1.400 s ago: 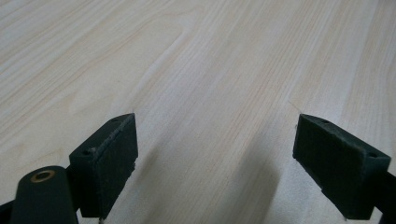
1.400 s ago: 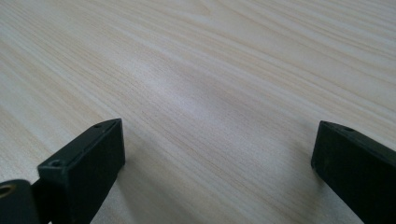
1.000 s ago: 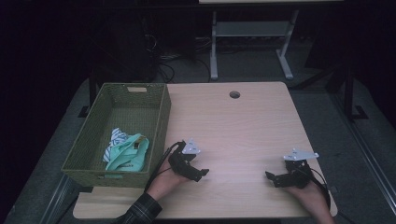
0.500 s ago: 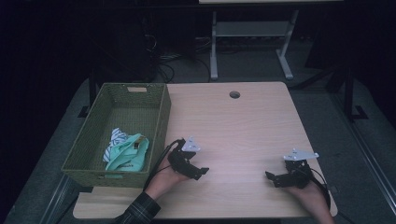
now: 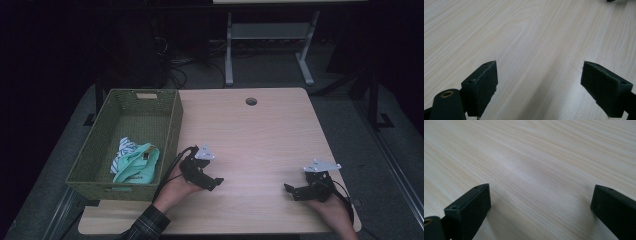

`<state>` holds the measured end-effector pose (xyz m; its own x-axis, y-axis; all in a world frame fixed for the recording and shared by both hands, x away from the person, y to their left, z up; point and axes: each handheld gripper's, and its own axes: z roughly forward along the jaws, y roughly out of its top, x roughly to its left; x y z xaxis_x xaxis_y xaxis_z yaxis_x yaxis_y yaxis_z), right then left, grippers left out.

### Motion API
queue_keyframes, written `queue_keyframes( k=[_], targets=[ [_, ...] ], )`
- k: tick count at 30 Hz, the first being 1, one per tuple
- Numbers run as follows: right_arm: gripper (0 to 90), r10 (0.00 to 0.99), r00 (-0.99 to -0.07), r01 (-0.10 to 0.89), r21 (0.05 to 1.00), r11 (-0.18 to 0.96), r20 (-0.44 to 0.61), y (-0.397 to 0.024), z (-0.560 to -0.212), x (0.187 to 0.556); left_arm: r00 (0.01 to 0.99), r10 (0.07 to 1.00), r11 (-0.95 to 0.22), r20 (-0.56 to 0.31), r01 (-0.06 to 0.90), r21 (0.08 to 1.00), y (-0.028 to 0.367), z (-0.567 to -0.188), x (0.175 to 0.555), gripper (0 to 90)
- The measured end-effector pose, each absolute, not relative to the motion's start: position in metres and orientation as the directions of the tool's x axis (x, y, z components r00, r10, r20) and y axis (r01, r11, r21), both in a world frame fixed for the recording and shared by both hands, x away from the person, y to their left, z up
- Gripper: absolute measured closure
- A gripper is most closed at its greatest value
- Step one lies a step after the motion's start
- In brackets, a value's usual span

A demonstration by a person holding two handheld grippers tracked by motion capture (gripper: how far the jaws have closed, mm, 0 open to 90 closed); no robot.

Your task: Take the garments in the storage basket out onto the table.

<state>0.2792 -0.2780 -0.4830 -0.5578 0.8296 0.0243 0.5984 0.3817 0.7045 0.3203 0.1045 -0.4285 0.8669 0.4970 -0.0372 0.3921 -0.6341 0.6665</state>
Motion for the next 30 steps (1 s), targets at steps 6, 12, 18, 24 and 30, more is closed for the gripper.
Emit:
queue_keyframes(
  k=[6, 12, 18, 24, 30],
  targets=[
    [2.2, 0.831, -0.556, 0.600, 0.704, 0.380, 0.026, -0.278, -0.483, 0.279, 0.869, 0.494, -0.631, -0.037, 0.388, 0.672, 0.105, -0.422, 0.321, 13.3],
    [2.2, 0.831, -0.556, 0.600, 0.704, 0.380, 0.026, -0.278, -0.483, 0.279, 0.872, 0.488, -0.631, -0.050, 0.392, 0.669, 0.105, -0.417, 0.320, 13.3],
    [2.2, 0.830, -0.557, 0.600, 0.704, 0.380, 0.026, -0.278, -0.483, 0.279, 0.873, 0.485, -0.644, -0.045, 0.392, 0.657, 0.104, -0.413, 0.321, 13.3],
    [2.2, 0.831, -0.556, 0.600, 0.704, 0.379, 0.026, -0.278, -0.483, 0.279, 0.872, 0.487, -0.642, -0.052, 0.398, 0.655, 0.105, -0.407, 0.321, 13.3],
    [2.2, 0.830, -0.556, 0.600, 0.704, 0.380, 0.026, -0.278, -0.483, 0.279, 0.875, 0.481, -0.645, -0.049, 0.391, 0.657, 0.105, -0.399, 0.320, 13.3]
  ],
)
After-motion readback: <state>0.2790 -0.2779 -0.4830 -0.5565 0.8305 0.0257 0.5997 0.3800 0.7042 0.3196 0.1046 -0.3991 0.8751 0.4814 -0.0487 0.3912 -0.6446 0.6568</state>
